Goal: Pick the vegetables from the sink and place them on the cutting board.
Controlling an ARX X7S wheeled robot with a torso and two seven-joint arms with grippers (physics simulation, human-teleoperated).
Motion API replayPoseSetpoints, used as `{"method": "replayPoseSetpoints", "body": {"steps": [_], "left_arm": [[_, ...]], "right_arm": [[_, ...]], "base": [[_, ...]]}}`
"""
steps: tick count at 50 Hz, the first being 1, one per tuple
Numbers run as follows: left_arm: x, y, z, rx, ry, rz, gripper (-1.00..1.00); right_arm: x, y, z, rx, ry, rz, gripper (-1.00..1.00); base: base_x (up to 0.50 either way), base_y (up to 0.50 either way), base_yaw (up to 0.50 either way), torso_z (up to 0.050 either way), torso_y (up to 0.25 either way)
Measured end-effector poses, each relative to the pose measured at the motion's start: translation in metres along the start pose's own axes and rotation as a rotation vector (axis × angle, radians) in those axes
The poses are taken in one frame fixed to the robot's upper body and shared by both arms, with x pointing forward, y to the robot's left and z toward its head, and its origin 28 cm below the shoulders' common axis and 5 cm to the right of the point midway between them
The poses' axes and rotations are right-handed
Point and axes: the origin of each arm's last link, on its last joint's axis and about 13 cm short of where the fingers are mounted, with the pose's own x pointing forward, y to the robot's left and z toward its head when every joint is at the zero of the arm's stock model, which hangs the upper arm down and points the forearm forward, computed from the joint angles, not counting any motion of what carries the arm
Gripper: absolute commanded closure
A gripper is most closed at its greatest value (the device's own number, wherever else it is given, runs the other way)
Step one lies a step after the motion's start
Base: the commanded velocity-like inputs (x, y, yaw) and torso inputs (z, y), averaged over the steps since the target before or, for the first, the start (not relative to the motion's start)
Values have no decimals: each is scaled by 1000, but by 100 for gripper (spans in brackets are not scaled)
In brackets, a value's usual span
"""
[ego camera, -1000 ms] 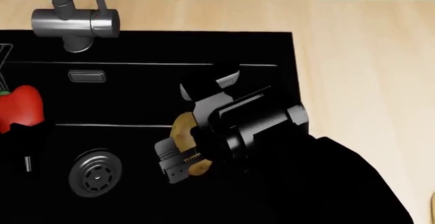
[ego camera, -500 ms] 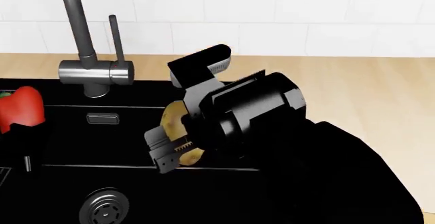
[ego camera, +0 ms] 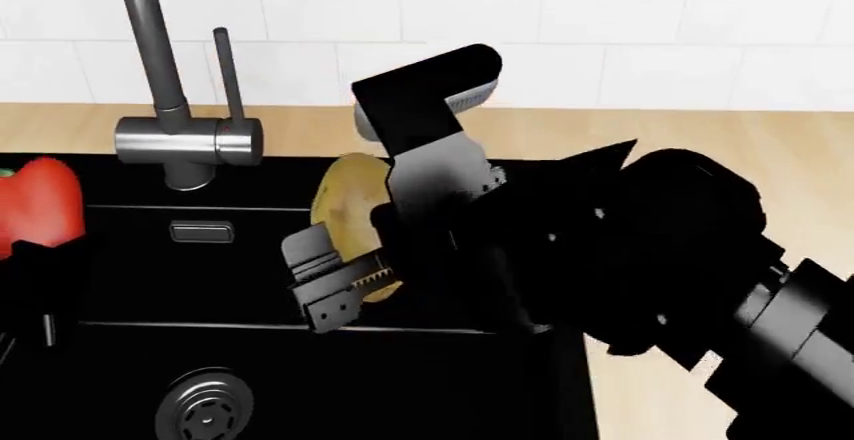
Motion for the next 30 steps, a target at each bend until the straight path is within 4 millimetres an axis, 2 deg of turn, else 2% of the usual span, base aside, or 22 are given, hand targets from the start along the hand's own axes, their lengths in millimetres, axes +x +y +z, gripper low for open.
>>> {"method": "replayPoseSetpoints", "body": {"steps": [4, 10, 23, 30], "left_arm": [[-7, -11, 4, 10, 5, -18, 100], [-15, -18, 6, 18, -2, -36, 100], [-25, -23, 8, 15, -25, -45, 100], [-29, -25, 9, 14, -40, -46, 100]], "right_arm": [[-25, 1, -5, -12, -86, -17, 100], [-56, 1, -25, -10, -188, -53, 100], [-122, 1, -68, 9, -344, -182, 100], [-152, 3, -83, 29, -382, -244, 100]], "base": [[0, 0, 0, 0, 0], [0, 0, 0, 0, 0], [0, 0, 0, 0, 0], [0, 0, 0, 0, 0]]}}
